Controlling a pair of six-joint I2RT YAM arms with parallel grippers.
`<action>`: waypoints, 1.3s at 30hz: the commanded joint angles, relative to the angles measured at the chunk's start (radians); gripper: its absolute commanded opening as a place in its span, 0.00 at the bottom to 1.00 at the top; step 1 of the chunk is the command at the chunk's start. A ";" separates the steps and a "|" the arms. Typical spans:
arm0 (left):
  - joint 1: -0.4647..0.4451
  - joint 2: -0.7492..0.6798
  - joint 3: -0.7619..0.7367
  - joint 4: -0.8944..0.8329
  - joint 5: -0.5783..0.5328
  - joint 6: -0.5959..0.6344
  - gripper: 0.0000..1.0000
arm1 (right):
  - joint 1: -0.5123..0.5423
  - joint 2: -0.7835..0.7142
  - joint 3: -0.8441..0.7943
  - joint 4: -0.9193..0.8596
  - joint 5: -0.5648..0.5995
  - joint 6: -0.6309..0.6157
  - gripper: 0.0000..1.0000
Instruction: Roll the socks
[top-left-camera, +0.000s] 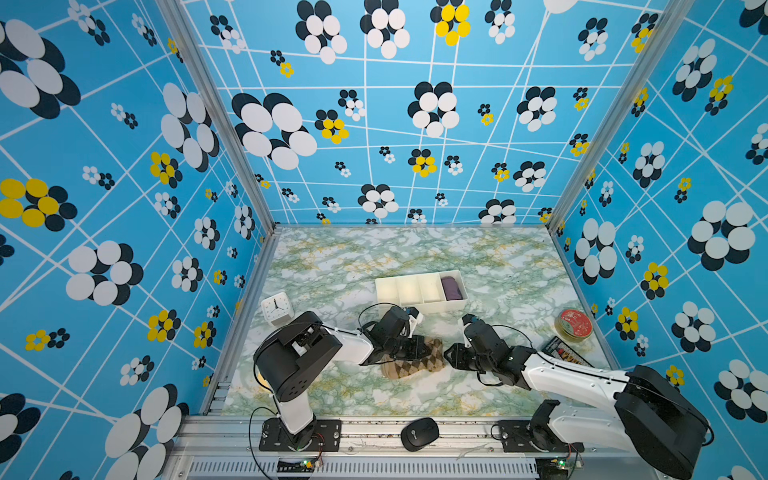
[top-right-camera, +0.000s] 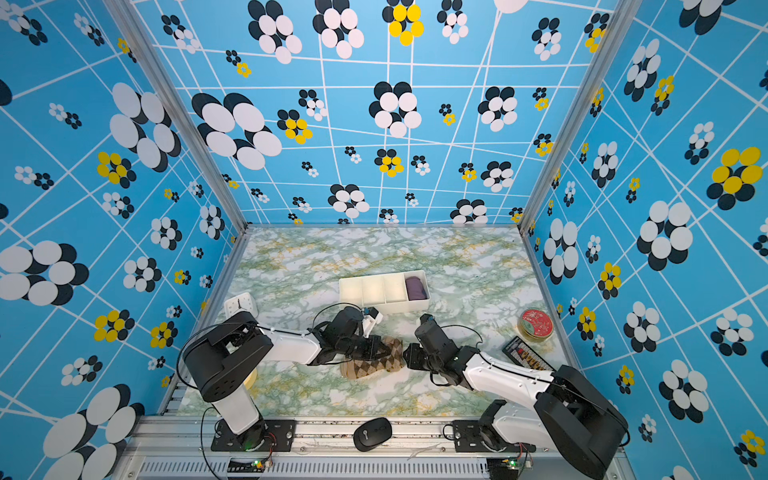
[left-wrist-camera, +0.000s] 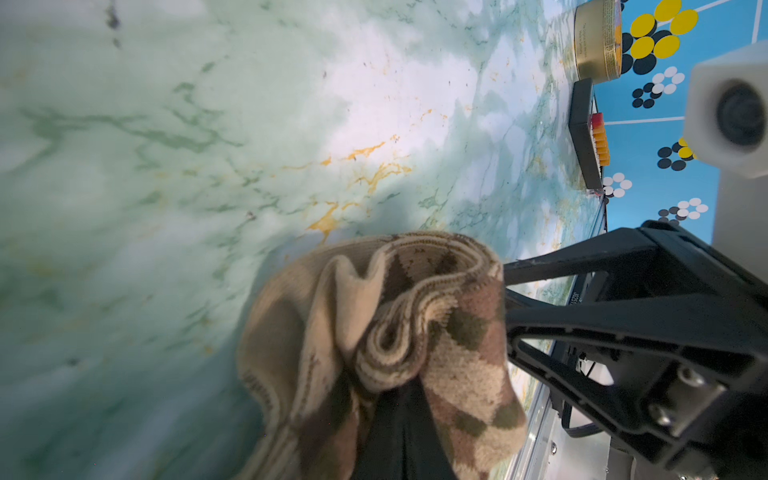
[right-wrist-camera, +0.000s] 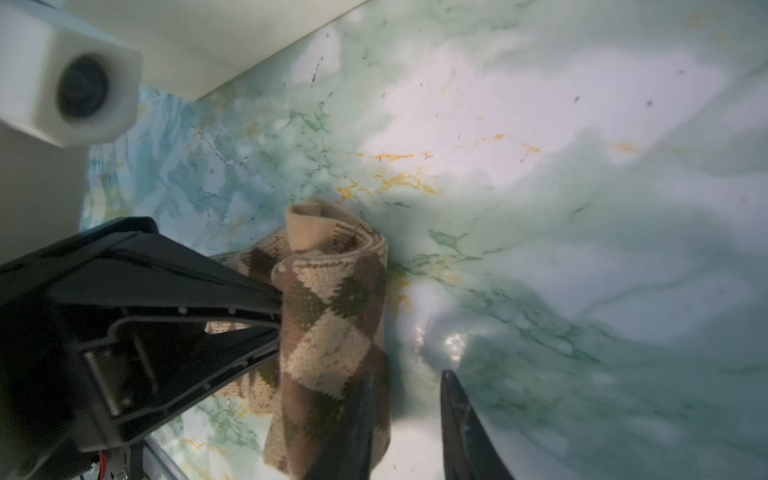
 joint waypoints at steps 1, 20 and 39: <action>0.013 0.057 -0.036 -0.154 -0.040 0.001 0.05 | -0.010 0.022 -0.020 0.059 -0.043 -0.013 0.29; 0.029 0.058 -0.041 -0.156 -0.029 0.004 0.05 | -0.010 0.069 -0.032 0.226 -0.193 -0.013 0.36; 0.033 0.055 -0.048 -0.157 -0.023 0.004 0.05 | -0.011 0.218 -0.010 0.342 -0.271 0.012 0.40</action>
